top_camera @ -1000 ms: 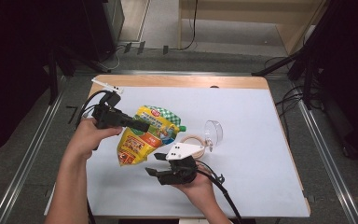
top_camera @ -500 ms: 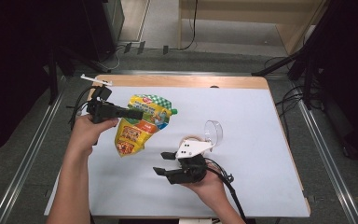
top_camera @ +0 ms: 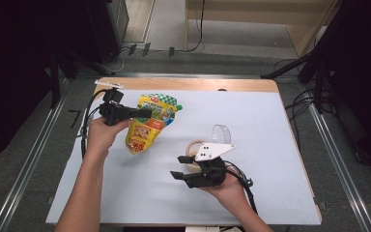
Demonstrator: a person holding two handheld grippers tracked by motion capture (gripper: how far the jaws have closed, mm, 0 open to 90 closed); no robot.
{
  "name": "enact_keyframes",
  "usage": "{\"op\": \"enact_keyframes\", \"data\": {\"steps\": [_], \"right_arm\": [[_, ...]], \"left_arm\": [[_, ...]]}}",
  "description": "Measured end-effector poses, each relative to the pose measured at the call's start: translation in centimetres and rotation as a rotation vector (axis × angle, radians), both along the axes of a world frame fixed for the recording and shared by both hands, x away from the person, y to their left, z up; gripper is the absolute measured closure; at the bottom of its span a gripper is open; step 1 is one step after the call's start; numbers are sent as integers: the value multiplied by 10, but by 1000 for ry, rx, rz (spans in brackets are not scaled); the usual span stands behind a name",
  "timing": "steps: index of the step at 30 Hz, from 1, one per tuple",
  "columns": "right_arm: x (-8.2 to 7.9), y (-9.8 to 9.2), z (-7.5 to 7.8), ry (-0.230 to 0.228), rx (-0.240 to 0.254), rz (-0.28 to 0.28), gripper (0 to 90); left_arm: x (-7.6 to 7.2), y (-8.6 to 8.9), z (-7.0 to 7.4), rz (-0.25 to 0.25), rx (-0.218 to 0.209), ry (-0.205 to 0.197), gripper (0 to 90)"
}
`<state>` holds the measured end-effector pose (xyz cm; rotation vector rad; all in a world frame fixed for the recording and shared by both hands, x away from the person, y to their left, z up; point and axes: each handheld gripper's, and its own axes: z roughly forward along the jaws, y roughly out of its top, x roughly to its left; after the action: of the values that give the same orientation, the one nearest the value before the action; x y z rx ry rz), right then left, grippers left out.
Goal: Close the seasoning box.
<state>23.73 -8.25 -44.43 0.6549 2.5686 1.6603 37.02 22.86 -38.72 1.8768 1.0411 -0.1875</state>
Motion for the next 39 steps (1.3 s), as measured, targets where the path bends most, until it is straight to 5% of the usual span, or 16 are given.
{"op": "enact_keyframes", "data": {"steps": [7, 12, 27, 39], "right_arm": [[0, -9, -5, 5, 16, -5, 482], [-1, -13, -8, 6, -7, -13, 485], [-2, -16, -6, 2, -30, -16, 494], [-3, -21, -4, 4, -44, -20, 504]], "left_arm": [[-1, 5, -8, 5, -8, 5, 890], [-10, 11, -6, 41, 40, -4, 880], [-32, 38, -12, 31, -12, -10, 784], [-40, 56, -15, 17, -10, -16, 673]]}}
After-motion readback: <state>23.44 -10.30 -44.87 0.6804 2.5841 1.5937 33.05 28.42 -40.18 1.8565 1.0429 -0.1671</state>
